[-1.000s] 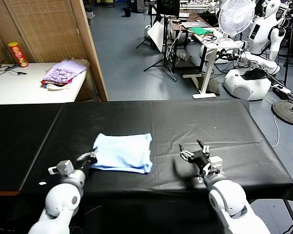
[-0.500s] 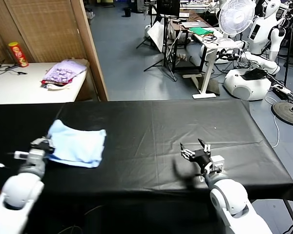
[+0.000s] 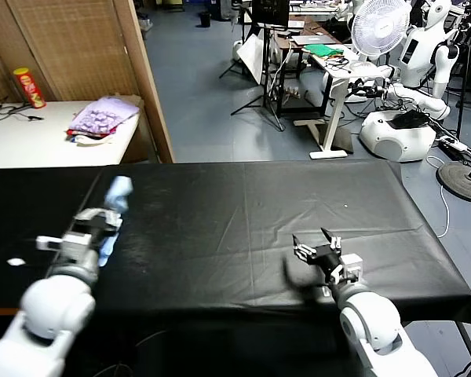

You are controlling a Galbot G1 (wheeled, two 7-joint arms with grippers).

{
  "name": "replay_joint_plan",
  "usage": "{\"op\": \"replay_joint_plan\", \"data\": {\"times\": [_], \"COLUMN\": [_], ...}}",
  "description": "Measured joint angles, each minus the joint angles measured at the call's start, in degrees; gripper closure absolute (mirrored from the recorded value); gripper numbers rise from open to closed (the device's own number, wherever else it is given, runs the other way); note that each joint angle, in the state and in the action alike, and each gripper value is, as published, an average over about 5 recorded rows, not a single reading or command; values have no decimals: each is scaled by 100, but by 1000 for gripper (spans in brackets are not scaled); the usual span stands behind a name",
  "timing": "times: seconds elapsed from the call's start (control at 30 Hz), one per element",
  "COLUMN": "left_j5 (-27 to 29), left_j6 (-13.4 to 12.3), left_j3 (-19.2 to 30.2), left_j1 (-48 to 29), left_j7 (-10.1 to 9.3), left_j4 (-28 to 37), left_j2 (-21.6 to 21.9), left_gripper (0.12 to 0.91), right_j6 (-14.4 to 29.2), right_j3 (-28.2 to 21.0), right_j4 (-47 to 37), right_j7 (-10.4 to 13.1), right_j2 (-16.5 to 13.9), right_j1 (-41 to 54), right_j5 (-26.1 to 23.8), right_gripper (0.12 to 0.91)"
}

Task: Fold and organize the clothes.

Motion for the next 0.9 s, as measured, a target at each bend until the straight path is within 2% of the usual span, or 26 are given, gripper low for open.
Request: {"op": "replay_joint_plan", "data": {"times": [0.17, 0.27, 0.37, 0.5, 0.6, 0.67, 0.73, 0.9], "left_j5": [113, 281, 551, 814, 841, 840, 836, 893], "left_j6": [-377, -684, -1148, -1870, -2328, -2490, -2569, -2723], "left_j3": [793, 1155, 1448, 1700, 1743, 1709, 1632, 1369], "left_j1": [-72, -37, 2, 71, 148, 203, 259, 446], "left_j7": [56, 217, 481, 931, 1109, 1128, 1102, 965], "left_j4": [133, 279, 439, 571, 545, 496, 447, 355], "left_j2": [-727, -1117, -1418, -1624, -1638, -1610, -1565, -1472], "left_gripper": [888, 853, 722, 504, 344, 269, 241, 233], "right_j6": [0, 0, -22, -123, -233, -300, -338, -350], "right_j3": [-24, -79, -167, -326, -508, -663, -836, -1279], "right_j4": [-4, -31, -58, -115, -195, -278, -393, -875], "right_j7": [-31, -87, -143, -172, -157, -119, -71, 70], "right_j2": [10, -2, -5, 16, 62, 114, 183, 454], "right_j1": [-32, -2, 58, 168, 302, 430, 591, 1076], "right_j5": [-7, 38, 180, 545, 909, 1160, 1370, 1801], "right_gripper": [227, 227, 227, 227, 227, 227, 227, 228]}}
